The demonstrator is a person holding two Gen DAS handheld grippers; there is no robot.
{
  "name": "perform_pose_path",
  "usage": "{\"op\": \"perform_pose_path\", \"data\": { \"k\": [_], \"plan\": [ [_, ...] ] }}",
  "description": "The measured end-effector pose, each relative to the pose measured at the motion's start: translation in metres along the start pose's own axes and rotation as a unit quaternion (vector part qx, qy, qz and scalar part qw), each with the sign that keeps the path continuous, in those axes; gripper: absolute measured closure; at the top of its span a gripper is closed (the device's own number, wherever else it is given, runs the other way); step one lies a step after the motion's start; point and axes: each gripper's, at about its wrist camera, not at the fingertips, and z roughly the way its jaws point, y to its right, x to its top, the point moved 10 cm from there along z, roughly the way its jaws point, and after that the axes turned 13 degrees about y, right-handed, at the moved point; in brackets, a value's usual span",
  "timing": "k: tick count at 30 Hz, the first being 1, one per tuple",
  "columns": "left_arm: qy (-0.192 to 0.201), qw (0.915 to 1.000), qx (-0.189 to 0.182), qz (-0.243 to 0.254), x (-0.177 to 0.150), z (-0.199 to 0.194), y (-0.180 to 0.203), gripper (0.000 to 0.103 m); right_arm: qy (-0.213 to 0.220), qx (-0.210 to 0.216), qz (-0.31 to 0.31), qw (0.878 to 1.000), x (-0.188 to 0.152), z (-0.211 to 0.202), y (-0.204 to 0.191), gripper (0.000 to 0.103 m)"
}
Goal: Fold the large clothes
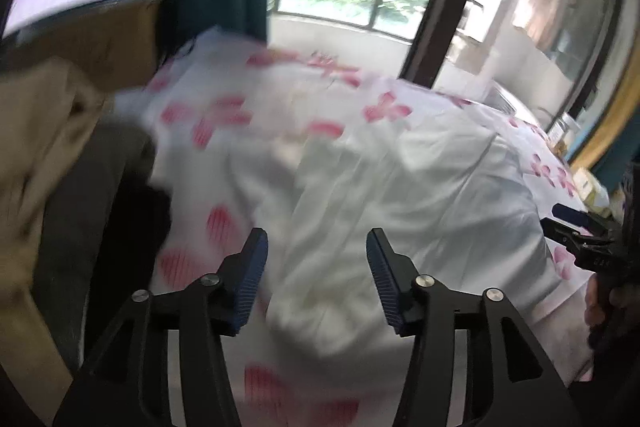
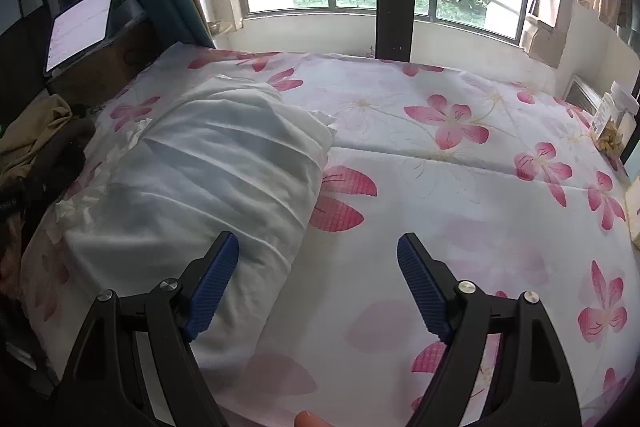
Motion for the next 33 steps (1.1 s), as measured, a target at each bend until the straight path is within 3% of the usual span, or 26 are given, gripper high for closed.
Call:
{"op": "perform_pose_path", "data": {
  "k": [4, 9, 12, 16, 19, 21, 23, 26, 31, 33],
  "plan": [
    [-0.055, 0.9955, -0.019, 0.075, -0.005, 0.043, 0.02, 0.048, 0.0, -0.006, -0.003, 1.0, 0.004, 0.001, -0.001, 0.021],
    [-0.08, 0.9897, -0.025, 0.116, -0.011, 0.074, 0.029, 0.048, 0.003, -0.012, -0.003, 1.0, 0.008, 0.001, 0.001, 0.021],
    [-0.075, 0.9891, 0.019, 0.125, -0.004, 0.086, 0.007, 0.048, 0.0, -0.015, -0.001, 1.0, 0.008, 0.003, 0.004, 0.021],
    [-0.053, 0.9808, 0.126, 0.139, 0.01, 0.083, -0.042, 0.048, -0.002, -0.016, -0.003, 1.0, 0.009, 0.008, 0.004, 0.021],
    [-0.039, 0.9804, 0.156, 0.114, 0.022, 0.073, -0.067, 0.048, -0.001, -0.016, -0.004, 1.0, 0.012, 0.011, 0.003, 0.021],
    [-0.016, 0.9899, 0.121, 0.072, 0.031, 0.059, -0.063, 0.048, -0.001, -0.016, -0.006, 1.0, 0.014, 0.014, 0.002, 0.021],
    [-0.005, 0.9989, 0.042, 0.018, 0.038, 0.052, -0.041, 0.048, 0.0, -0.017, -0.006, 1.0, 0.017, 0.017, 0.003, 0.021],
    [-0.02, 0.9984, -0.053, -0.005, 0.036, 0.059, -0.004, 0.048, 0.003, -0.02, -0.005, 1.0, 0.021, 0.019, 0.004, 0.021],
    [-0.094, 0.993, -0.071, 0.015, 0.01, 0.106, 0.018, 0.048, 0.004, -0.034, 0.003, 0.999, 0.025, 0.022, 0.013, 0.021],
    [-0.095, 0.9921, -0.079, 0.019, 0.006, 0.113, 0.022, 0.059, 0.003, -0.04, 0.008, 0.999, 0.025, 0.022, 0.018, 0.021]
  ]
}}
